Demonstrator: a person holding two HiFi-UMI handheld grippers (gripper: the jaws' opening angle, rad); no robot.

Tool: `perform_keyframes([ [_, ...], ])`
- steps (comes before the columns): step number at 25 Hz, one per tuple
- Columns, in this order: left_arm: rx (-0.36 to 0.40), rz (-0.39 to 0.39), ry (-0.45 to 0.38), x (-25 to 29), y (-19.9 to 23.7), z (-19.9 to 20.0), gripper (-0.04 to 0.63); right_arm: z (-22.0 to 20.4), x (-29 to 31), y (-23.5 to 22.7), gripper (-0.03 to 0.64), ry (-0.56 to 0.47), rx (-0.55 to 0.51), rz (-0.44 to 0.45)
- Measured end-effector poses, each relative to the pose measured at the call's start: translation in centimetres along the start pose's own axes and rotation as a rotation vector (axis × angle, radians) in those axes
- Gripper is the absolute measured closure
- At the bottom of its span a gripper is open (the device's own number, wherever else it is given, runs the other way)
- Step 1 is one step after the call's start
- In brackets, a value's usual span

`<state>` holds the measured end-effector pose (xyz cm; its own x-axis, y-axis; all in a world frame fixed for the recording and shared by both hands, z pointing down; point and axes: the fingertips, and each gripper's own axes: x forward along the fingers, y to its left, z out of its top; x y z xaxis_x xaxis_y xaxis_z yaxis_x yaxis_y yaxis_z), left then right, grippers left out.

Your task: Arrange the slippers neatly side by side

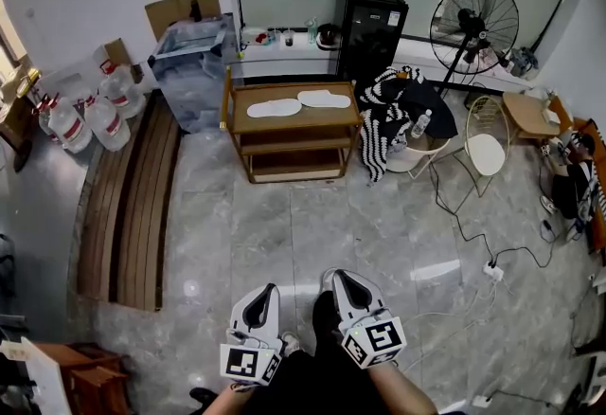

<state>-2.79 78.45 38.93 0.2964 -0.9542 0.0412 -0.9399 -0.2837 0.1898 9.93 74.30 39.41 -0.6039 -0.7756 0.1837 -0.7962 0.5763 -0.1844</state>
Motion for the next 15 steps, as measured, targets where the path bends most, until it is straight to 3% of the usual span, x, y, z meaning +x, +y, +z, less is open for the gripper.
perform_keyframes([
  [15, 0.009, 0.103, 0.032, 17.9, 4.9, 1.1, 0.583, 4.9, 15.6, -12.0, 0.609, 0.042, -0.016, 0.104],
])
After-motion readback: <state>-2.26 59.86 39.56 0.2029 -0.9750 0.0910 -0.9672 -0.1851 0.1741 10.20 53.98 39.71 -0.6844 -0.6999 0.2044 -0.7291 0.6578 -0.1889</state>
